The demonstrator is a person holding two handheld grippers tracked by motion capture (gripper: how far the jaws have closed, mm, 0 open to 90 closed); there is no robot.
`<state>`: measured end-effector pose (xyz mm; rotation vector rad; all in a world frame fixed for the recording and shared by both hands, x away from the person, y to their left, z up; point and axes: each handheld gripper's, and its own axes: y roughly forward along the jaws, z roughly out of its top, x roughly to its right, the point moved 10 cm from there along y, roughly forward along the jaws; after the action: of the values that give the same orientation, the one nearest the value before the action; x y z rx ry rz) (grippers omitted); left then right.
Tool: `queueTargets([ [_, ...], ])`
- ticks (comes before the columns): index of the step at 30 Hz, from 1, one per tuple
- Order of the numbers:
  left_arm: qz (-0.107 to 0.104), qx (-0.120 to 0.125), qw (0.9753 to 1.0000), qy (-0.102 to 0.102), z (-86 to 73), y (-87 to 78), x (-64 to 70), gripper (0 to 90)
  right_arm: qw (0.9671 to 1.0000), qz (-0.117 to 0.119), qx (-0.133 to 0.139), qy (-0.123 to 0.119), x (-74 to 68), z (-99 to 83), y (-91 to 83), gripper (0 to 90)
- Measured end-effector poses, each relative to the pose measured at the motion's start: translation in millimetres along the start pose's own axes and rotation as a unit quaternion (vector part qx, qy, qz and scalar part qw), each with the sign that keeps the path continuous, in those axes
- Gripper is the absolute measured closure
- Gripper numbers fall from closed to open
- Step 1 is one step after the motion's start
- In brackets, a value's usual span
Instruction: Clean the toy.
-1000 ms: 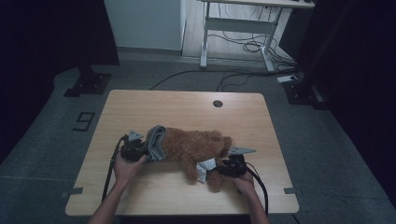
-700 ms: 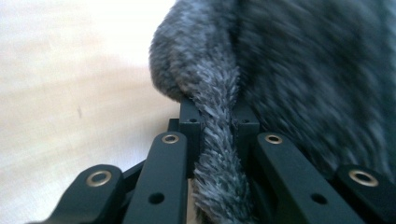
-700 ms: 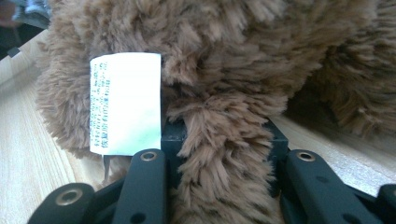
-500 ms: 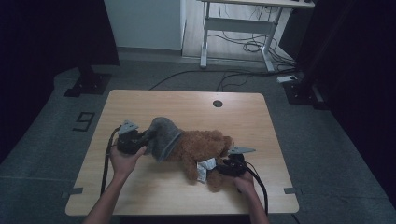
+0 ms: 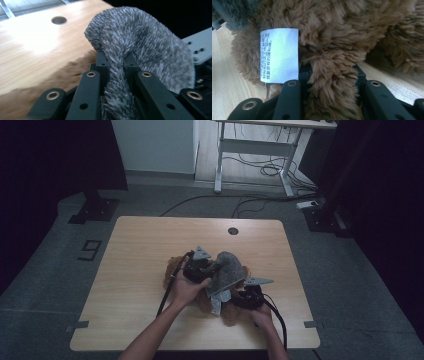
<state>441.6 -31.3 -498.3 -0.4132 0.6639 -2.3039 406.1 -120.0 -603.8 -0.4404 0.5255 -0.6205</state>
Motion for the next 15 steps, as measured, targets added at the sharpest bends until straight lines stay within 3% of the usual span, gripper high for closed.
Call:
queueTargets([
  [3,0.016,-0.004,0.9999,0.001,-5.5,5.0,-3.5,78.7,1.0,0.001,-0.002,0.001,0.3,-0.8,-0.2,64.8],
  [9,0.051,-0.009,0.9979,0.04,-18.3,-6.8,-11.8,78.7,1.0,0.002,-0.003,0.0,-0.7,-1.3,0.5,64.8],
  [15,0.072,-0.017,0.997,0.022,-33.3,-31.4,-43.0,78.7,1.0,0.006,-0.001,0.005,-0.2,-1.4,0.2,64.8],
])
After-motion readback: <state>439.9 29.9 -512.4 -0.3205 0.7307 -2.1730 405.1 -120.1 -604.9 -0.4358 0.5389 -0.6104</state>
